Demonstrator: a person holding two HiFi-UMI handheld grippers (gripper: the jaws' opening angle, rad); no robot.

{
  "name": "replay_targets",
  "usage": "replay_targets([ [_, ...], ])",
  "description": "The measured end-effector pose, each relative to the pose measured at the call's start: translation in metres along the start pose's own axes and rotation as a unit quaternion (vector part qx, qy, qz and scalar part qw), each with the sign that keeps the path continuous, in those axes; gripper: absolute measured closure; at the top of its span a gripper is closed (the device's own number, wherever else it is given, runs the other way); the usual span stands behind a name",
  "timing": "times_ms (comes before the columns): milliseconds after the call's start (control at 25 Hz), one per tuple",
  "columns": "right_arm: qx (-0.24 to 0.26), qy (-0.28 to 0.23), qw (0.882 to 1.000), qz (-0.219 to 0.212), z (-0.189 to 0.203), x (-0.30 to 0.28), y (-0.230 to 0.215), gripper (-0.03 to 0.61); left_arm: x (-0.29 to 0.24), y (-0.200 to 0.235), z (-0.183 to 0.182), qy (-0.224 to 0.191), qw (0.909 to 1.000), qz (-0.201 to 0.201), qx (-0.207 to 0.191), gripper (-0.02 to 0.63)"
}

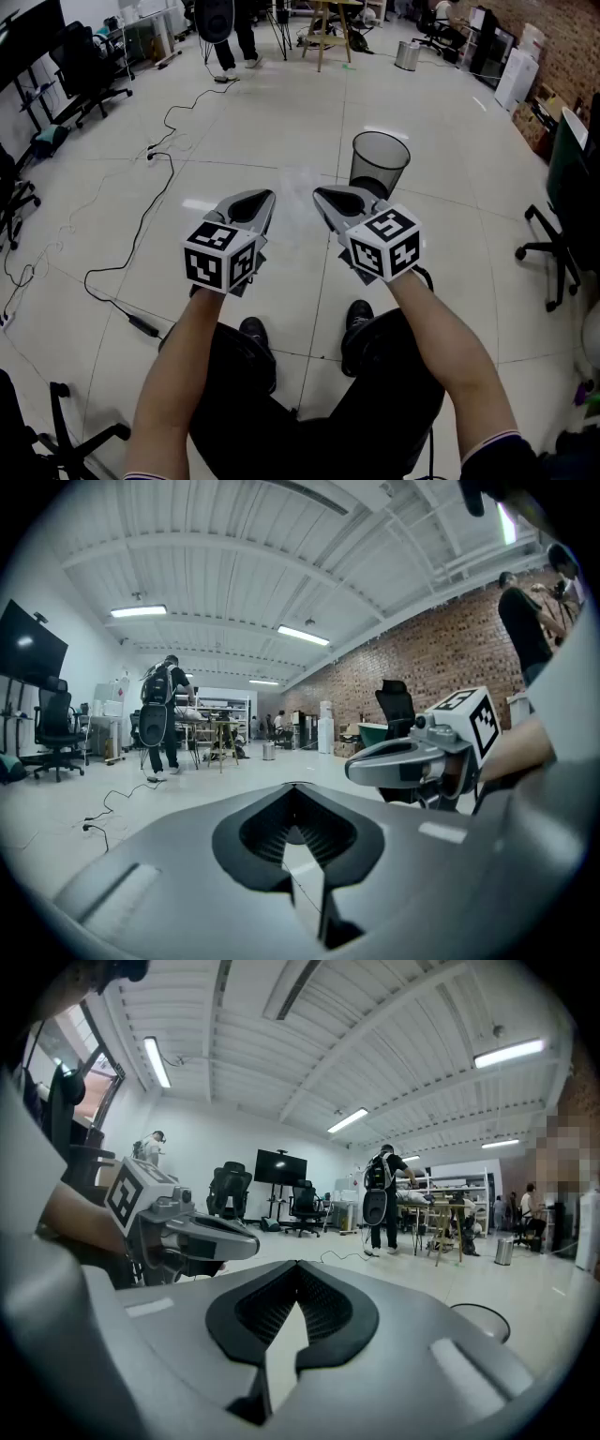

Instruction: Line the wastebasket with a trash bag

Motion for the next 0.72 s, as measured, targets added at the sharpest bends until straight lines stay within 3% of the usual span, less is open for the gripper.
replay_targets([
  [280,0.014,0.014,1.000,-0.001,-0.003,-0.006,-0.005,0.577,-0.009,0.000,-0.004,-0.002,1.0000,0.005,0.000,0.603],
  [720,-0.027,0.036,0.998,-0.042,0.026,-0.025,-0.048,0.577,-0.035,0.015,0.004,0.026,0.9994,-0.018,-0.017,0.603],
])
Point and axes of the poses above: the fingertips, and each gripper's own axes: x backward along the fingers, y to its left, z out of its underside, the point moved 9 cm from there along x, backward along the fingers, and after that the axes turned 13 degrees about -z, right-handed, at the moved point
